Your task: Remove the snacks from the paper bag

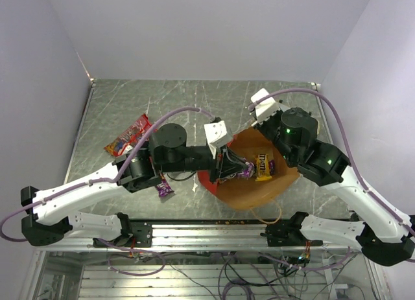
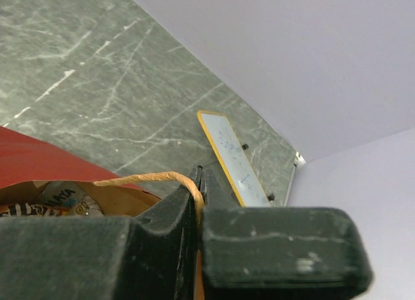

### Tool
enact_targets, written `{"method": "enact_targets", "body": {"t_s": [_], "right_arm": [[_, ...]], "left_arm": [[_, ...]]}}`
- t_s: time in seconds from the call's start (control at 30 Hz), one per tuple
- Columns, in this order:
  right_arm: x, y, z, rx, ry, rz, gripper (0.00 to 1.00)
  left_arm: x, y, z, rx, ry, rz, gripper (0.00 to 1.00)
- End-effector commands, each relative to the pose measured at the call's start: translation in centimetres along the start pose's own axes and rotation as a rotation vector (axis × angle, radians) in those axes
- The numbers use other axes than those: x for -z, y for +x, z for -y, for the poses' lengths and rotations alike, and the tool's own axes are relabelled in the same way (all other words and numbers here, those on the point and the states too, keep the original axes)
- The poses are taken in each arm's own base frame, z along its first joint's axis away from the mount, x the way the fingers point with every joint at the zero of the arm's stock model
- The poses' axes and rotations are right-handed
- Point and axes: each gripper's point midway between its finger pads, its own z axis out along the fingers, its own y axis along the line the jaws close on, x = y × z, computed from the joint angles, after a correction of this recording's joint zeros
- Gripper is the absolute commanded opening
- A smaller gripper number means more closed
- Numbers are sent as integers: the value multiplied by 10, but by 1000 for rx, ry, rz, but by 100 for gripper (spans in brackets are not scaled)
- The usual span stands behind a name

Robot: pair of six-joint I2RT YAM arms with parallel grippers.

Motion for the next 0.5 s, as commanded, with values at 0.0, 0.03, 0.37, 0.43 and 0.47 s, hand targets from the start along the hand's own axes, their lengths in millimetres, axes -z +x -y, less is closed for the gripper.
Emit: {"method": "enact_targets", "body": {"t_s": [0.0, 0.03, 0.37, 0.43, 0.47], "right_arm": [[3, -2, 27, -36, 142, -27, 0], [4, -2, 32, -34, 165, -33, 0], [9, 0, 52, -33, 261, -55, 0], [7, 4, 50, -33, 259, -73, 0], [6, 7, 48, -35, 256, -84, 0]], "left_arm": [[15, -43, -6, 26, -83, 136, 7], [19, -45, -14, 33, -133, 144, 7], [92, -49, -131, 177, -811, 122, 7], [110, -37, -154, 223, -956, 80, 7], [117, -29, -164, 253, -1019, 64, 7]]}}
